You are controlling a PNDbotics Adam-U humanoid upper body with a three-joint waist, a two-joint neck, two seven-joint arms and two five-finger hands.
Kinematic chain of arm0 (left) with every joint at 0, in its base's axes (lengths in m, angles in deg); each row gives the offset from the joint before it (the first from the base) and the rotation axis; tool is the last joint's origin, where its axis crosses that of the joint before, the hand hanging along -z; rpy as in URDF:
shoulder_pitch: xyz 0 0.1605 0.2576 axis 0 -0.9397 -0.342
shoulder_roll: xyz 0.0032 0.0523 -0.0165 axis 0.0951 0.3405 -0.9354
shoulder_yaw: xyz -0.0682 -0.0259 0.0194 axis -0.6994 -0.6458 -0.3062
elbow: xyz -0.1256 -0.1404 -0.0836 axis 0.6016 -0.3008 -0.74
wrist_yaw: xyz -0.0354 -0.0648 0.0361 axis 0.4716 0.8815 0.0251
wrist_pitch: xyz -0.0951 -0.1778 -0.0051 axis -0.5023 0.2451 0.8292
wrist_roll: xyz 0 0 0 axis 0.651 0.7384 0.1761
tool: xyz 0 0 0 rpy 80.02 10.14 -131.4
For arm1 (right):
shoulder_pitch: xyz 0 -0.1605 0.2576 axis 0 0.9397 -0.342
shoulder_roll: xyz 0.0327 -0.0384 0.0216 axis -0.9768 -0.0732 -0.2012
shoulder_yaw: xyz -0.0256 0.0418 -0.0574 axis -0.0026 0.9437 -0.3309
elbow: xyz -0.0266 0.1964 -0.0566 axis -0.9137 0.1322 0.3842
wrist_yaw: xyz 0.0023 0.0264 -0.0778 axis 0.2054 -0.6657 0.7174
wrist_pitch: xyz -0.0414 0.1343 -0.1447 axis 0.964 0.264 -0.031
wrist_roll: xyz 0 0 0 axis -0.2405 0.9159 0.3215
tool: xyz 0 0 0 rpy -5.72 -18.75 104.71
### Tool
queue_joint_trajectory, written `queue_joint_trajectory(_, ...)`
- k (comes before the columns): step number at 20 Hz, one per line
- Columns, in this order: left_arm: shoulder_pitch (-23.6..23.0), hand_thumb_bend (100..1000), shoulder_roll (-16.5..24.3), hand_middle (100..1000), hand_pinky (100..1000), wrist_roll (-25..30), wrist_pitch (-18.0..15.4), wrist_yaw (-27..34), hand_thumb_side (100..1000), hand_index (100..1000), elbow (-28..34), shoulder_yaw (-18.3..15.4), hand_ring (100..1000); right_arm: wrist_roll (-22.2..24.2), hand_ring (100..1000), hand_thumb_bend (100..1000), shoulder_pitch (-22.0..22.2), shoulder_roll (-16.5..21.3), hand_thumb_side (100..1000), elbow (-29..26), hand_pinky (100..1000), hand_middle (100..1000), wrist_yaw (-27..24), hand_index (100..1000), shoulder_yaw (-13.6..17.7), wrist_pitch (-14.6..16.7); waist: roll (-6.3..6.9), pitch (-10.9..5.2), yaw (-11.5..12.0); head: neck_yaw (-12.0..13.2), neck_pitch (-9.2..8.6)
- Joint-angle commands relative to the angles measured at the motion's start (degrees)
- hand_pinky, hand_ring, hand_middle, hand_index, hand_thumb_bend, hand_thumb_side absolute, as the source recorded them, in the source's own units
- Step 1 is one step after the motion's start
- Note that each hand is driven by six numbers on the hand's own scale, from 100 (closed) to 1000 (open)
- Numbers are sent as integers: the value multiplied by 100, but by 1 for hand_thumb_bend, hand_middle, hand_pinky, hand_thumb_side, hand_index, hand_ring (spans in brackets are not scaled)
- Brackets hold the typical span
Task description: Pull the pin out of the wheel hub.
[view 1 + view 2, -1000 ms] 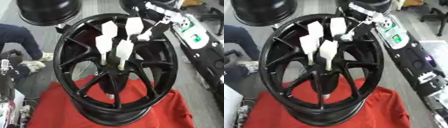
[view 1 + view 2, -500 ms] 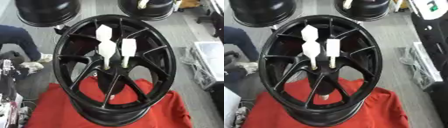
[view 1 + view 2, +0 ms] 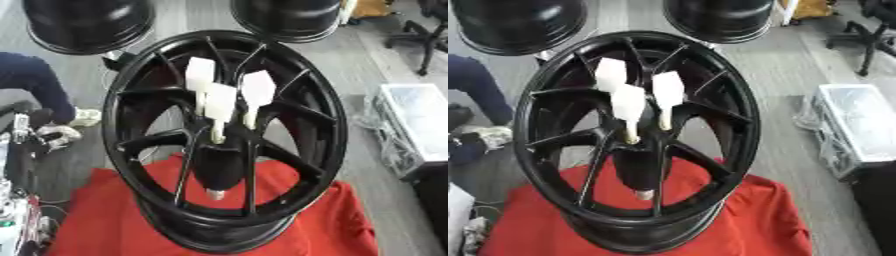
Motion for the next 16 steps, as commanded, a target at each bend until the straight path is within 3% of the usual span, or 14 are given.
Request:
queue_joint_trajectory(1, 60, 270, 98, 697, 687, -107, -7, -12, 823, 673, 95, -112, 840, -309, 721, 494, 231, 422, 225, 401, 767, 591, -9, 560, 538, -215, 10, -23, -91, 113, -10)
queue_joint_trajectory(3, 99, 269, 95, 698, 687, -146, -6, -13, 823, 673, 106, -143, 841, -496, 764, 572, 535, 230, 289, 704, 782, 688, 84, 719, 842, -398, 42, 36, -210, 173, -10)
queue_joint_trajectory(7, 162, 268, 97, 698, 687, -151, -5, -12, 823, 673, 122, -134, 841, -876, 820, 623, 1151, -354, 352, 1320, 798, 780, 436, 842, 1382, -776, 72, 91, -239, 117, -38)
queue_joint_trajectory(11, 161, 268, 54, 698, 687, -129, -12, 1, 823, 673, 127, -109, 842, -1256, 822, 626, 1770, -970, 356, 1938, 798, 787, 496, 849, 1642, -1044, 150, 81, -157, -2, -53)
queue_joint_trajectory(13, 147, 268, 43, 698, 687, -116, -14, 6, 823, 673, 125, -94, 842, -1440, 818, 623, 2068, -1268, 357, 2072, 796, 781, 342, 846, 1713, -928, 156, 57, -119, -42, -35)
queue_joint_trajectory(16, 135, 268, 31, 698, 687, -90, -11, 11, 823, 673, 115, -68, 843, -1707, 809, 615, 2502, -1702, 361, 1790, 793, 771, 154, 840, 1834, -680, 136, 22, -82, -91, -15)
